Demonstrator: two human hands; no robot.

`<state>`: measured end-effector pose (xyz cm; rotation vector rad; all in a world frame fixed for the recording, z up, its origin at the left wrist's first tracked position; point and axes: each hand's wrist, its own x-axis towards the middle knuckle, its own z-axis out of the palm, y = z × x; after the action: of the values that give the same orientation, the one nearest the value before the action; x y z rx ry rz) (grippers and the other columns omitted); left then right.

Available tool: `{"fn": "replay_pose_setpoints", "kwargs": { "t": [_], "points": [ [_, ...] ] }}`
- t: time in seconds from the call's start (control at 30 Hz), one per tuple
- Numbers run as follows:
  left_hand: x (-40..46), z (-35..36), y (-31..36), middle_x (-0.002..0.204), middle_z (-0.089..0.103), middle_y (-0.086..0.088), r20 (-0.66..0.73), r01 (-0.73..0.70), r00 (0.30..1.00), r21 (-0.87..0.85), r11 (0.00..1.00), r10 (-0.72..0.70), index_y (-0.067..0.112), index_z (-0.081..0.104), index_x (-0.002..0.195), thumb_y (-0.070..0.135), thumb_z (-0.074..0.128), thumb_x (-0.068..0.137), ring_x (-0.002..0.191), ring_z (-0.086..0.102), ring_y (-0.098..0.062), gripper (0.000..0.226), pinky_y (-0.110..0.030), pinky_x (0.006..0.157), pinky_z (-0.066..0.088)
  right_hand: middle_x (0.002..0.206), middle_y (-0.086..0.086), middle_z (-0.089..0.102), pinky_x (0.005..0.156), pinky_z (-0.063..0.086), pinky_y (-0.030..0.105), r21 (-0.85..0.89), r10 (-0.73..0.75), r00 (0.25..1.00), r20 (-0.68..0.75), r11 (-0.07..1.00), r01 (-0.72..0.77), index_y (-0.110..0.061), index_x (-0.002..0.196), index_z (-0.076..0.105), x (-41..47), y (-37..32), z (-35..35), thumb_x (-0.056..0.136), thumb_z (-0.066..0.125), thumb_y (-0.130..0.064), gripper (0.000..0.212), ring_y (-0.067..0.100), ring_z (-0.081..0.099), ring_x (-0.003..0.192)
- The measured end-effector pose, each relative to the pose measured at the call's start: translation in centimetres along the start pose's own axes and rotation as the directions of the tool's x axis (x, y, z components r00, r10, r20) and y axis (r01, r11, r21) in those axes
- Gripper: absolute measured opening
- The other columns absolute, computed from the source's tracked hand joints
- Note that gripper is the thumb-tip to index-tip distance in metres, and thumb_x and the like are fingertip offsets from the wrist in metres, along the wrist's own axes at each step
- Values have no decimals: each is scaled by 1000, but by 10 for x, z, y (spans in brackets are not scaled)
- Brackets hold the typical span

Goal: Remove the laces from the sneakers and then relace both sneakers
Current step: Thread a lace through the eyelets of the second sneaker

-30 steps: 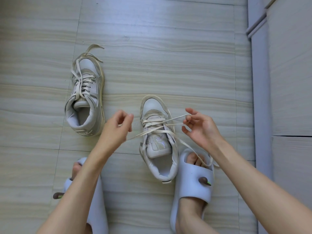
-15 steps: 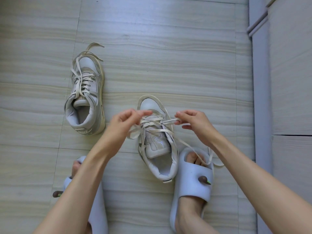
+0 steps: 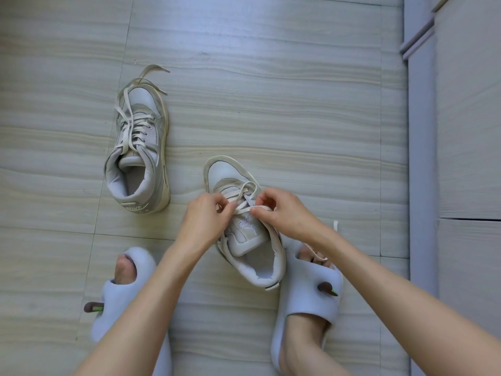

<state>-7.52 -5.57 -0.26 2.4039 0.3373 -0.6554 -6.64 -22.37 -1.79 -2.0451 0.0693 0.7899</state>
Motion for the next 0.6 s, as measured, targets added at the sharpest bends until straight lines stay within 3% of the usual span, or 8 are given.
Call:
{"fn": "replay_pose_setpoints", "kwargs": {
  "t": [0.17,0.27,0.37,0.5,0.6],
  "points": [
    [4,-8,-2,78,56,8,37,-16,999,225,974,8,29,56,67,46,66,80,80,54,-17,23,-29,62,32,66,-12,54,66,42,25,115,73,997,9,991,-74,-26,69,53,2,1,1,87,61,-23,21,4,48,63],
    [2,-5,-3,83,54,8,56,-45,998,135,990,38,30,57,70,45,65,82,83,53,-15,21,-30,65,35,72,-3,59,72,51,39,276,171,984,-47,949,-152,-20,77,56,10,-1,-1,90,59,-32,18,15,57,68],
    [0,2,-5,87,56,3,19,-24,1000,11,1000,24,28,58,76,46,58,86,89,54,-19,21,-33,74,42,76,-4,60,71,46,32,132,162,985,-55,979,-154,-19,86,56,25,-6,-2,87,62,-32,15,16,58,76],
    [-1,9,-3,90,50,4,24,-38,999,26,999,38,24,62,83,39,66,82,95,54,-21,15,-40,84,45,85,0,61,70,36,28,-183,91,996,-24,979,-94,-17,85,55,41,-19,4,85,58,-19,4,22,55,88],
    [-4,14,-1,92,45,6,-51,-136,989,96,986,141,21,60,87,33,65,84,96,51,-20,13,-40,77,46,84,1,57,68,33,28,-170,21,992,-121,985,-42,-17,87,51,38,-20,6,85,52,-12,5,23,52,85]
  ]
}}
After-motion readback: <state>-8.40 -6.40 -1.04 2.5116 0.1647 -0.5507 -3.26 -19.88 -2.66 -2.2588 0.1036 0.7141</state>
